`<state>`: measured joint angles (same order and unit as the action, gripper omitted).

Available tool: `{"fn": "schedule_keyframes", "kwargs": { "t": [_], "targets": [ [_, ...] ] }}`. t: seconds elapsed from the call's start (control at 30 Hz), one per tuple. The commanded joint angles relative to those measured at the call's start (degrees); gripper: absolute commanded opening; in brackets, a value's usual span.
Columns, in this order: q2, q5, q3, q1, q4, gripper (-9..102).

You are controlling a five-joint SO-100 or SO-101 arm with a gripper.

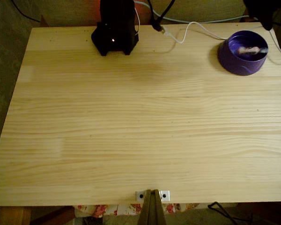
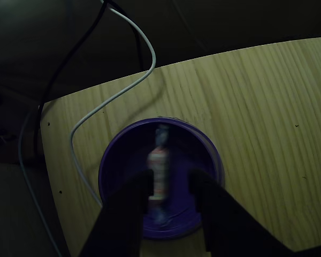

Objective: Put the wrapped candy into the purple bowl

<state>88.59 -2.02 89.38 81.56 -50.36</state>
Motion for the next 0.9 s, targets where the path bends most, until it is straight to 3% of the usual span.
{"fn": "schedule_keyframes", "kwargs": {
  "t": [0.0, 0.17, 0.37, 0.43, 0.7, 0.87],
  "targets": [
    [6.2, 0.5, -1.4, 0.4, 0.0, 13],
    [8.0, 0.5, -0.7, -0.2, -0.1, 14],
    [10.0, 0.2, -4.4, -4.3, -1.1, 0],
    [11.3, -0.4, -4.9, -6.9, -1.1, 0],
    [21.4, -0.5, 3.8, -24.1, 3.3, 0],
    [28.2, -10.2, 13.3, -34.8, 2.8, 0]
  ]
}}
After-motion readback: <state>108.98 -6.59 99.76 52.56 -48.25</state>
